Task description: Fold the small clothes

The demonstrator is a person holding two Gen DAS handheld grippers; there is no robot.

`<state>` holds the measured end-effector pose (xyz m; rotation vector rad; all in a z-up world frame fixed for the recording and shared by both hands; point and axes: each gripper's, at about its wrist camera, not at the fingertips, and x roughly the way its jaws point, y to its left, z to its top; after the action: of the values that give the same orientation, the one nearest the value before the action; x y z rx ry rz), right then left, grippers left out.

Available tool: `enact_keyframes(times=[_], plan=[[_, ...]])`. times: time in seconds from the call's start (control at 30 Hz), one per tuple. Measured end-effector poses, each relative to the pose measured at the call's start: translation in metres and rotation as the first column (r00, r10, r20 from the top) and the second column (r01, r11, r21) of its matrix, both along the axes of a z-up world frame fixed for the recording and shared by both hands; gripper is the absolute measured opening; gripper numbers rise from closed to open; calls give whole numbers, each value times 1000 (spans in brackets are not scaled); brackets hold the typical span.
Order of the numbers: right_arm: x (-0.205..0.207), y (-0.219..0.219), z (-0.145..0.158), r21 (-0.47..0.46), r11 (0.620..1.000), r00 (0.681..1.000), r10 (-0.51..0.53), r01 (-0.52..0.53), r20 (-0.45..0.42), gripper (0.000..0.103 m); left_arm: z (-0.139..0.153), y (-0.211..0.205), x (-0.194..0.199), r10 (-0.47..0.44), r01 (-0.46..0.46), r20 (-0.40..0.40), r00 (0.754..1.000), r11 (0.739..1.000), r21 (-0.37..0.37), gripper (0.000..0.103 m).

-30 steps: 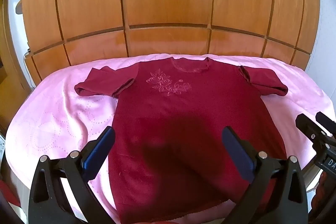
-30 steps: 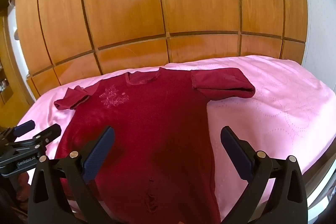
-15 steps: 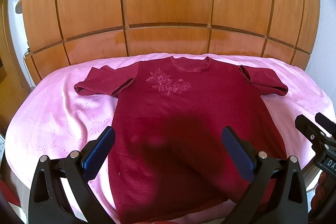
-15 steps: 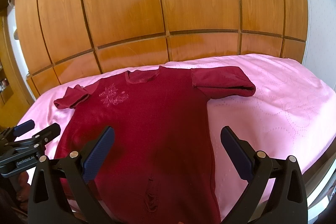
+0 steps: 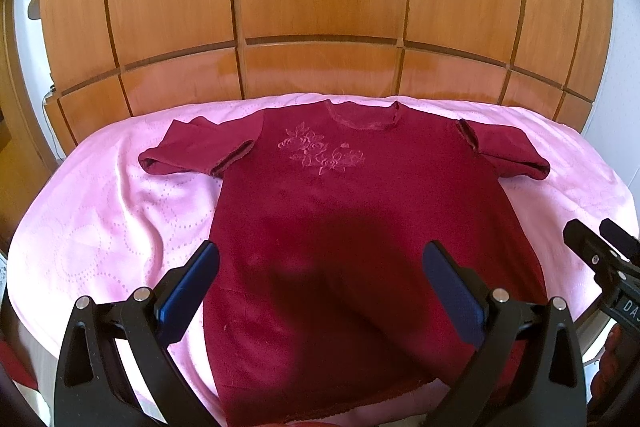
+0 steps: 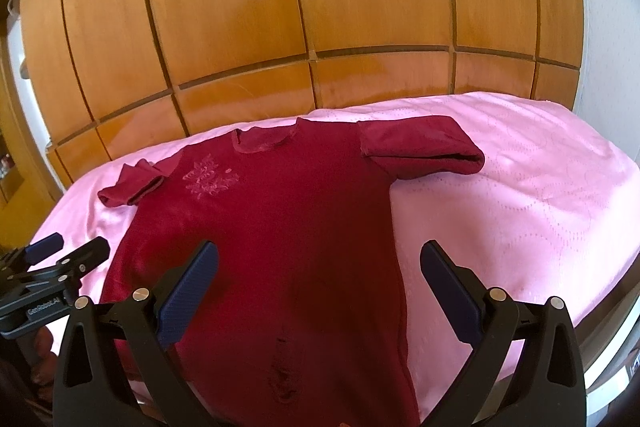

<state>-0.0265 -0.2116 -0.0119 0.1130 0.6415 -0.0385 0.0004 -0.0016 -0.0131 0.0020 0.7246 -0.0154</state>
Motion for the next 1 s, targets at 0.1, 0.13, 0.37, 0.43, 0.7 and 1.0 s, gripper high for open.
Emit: enact_keyframes(times=[0.1, 0.13, 0.37, 0.43, 0.7, 1.0], plan=[[0, 0, 0, -1, 1000, 1000, 2, -2, 1, 100, -1, 1, 1, 2, -2, -5, 1000, 1000, -4, 101], [0, 0, 0, 0, 1000, 1000, 2, -2, -1, 100, -2, 1, 1, 2, -2, -6, 1000, 1000, -5, 101], [0, 0, -2, 3, 1000, 1000, -1, 1, -3, 100, -4, 4, 1, 6, -6, -18, 1000, 1000, -13, 101], [0, 0, -4, 5, 1000, 1000, -1, 1, -8, 100, -5, 5, 3, 9, -9, -26, 1000, 1000, -19, 101], [8, -18, -12, 14, 998, 997, -53, 54, -47, 100, -23, 32, 17, 60, -72, -116, 991, 992, -100, 101], [23, -55, -25, 77, 994, 995, -69, 74, -71, 100, -64, 106, 24, 154, -239, -216, 964, 859, -453, 101]])
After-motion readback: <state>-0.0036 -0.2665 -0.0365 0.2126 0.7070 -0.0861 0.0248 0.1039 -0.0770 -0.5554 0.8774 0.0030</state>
